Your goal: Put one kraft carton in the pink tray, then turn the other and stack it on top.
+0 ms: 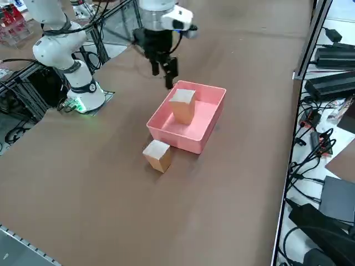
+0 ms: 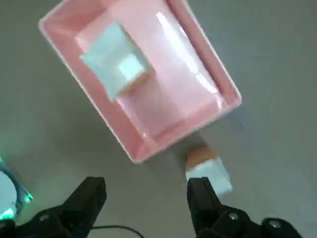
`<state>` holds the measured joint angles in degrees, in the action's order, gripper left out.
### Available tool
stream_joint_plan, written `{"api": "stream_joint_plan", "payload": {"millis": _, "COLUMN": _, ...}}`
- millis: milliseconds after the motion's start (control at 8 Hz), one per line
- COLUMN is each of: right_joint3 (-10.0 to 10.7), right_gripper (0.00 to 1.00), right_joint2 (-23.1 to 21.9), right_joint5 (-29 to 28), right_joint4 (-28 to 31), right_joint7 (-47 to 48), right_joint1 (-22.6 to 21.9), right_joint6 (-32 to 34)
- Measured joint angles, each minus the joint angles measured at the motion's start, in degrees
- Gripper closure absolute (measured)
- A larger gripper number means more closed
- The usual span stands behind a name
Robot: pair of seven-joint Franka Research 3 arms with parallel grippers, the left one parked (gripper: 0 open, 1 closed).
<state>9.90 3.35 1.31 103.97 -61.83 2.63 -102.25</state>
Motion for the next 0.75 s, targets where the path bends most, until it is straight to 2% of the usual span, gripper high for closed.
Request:
{"api": "stream_joint_plan", "payload": {"millis": 375, "right_joint3": 0.01, "right_gripper": 0.0, "right_joint2": 0.44, "right_joint5": -0.8, "right_joint4": 0.17, "right_joint7": 18.82, "right_joint1": 3.07, "right_joint6": -3.62}}
{"api": "stream_joint_plan", "payload": {"millis": 750, "right_joint3": -0.05, "right_gripper": 0.01, "right_joint2": 4.65, "right_joint5": -0.87, "right_joint4": 0.61, "right_joint7": 39.57, "right_joint1": 3.62, "right_joint6": -7.75}}
